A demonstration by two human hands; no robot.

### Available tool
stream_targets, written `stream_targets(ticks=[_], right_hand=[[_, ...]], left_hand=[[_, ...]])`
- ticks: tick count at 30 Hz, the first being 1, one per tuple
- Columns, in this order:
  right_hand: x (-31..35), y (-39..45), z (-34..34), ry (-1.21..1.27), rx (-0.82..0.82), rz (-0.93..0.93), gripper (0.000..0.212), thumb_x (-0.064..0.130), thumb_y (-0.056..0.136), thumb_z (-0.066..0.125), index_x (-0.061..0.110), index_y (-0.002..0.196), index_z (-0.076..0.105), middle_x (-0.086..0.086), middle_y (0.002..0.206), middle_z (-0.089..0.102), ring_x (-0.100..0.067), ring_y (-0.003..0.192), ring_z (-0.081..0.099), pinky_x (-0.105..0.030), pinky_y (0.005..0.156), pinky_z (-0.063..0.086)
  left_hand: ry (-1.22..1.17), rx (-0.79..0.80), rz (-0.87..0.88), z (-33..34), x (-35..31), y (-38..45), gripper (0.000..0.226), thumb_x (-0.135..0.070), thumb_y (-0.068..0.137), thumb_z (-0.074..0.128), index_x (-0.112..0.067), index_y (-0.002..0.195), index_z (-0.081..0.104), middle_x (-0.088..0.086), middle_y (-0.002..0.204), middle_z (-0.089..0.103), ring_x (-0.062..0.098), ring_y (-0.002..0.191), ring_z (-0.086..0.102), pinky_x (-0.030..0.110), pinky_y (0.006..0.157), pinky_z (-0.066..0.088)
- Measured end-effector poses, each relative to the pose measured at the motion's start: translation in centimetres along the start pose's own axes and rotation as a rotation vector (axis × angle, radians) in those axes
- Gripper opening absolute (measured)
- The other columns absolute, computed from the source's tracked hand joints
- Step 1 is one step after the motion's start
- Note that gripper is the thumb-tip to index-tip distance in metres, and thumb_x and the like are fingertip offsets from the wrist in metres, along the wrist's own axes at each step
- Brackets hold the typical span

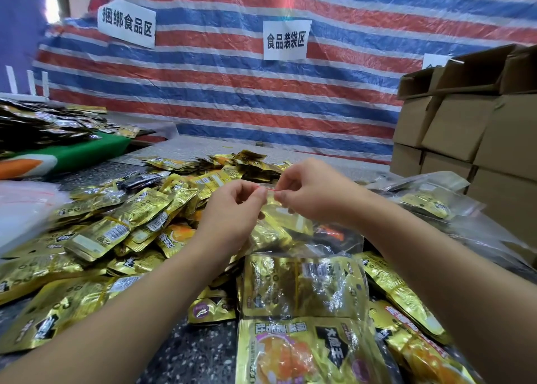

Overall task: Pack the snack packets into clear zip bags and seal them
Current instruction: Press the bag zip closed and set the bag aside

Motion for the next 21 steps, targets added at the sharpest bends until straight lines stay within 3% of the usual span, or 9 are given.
stream_targets(ticks=[3, 12, 17, 21], right_hand=[[0.01, 0.07, -0.1, -0.006, -0.015, -0.011, 0.012, 0.025, 0.097, 0.062, 0.02, 0.092, 0.071, 0.0, 0.084, 0.07, -0.017, 0.082, 0.065, -0.034, 0.074, 0.056], [-0.37, 0.29, -0.25, -0.009, -0.048, 0.017, 0.016, 0.03, 0.093, 0.067, 0.024, 0.079, 0.069, 0.001, 0.078, 0.071, -0.015, 0.076, 0.065, -0.03, 0.062, 0.053], [-0.29, 0.28, -0.2, -0.015, -0.027, 0.017, 0.024, 0.034, 0.093, 0.067, 0.027, 0.07, 0.065, 0.004, 0.07, 0.069, -0.006, 0.059, 0.057, -0.021, 0.05, 0.04], [-0.55, -0.15, 0.09, -0.035, -0.013, 0.005, 0.023, 0.035, 0.095, 0.064, 0.024, 0.074, 0.065, -0.001, 0.076, 0.07, -0.017, 0.069, 0.063, -0.03, 0.057, 0.05]], left_hand=[[-0.056, 0.038, -0.023, 0.16, 0.06, 0.04, 0.015, -0.026, 0.096, 0.061, -0.017, 0.087, 0.069, -0.003, 0.079, 0.069, 0.002, 0.06, 0.061, 0.03, 0.064, 0.048], [-0.024, 0.031, 0.073, 0.06, -0.72, -0.4, 0.012, -0.018, 0.092, 0.065, -0.02, 0.082, 0.071, -0.003, 0.074, 0.07, 0.0, 0.057, 0.059, 0.014, 0.052, 0.045], [-0.043, 0.022, 0.062, -0.08, -0.73, -0.63, 0.015, -0.022, 0.093, 0.065, -0.019, 0.08, 0.073, -0.006, 0.07, 0.071, 0.002, 0.055, 0.06, 0.014, 0.05, 0.046], [-0.029, -0.017, 0.087, -0.31, -0.84, -0.69, 0.016, -0.022, 0.091, 0.067, -0.024, 0.077, 0.074, -0.002, 0.068, 0.071, 0.003, 0.054, 0.06, 0.016, 0.048, 0.045]])
Point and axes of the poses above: each hand's wrist, its own y-axis towards the middle knuckle, its own z-axis out of the palm, x = y × z, the point moved 5 cm from there along y, towards the middle knuckle
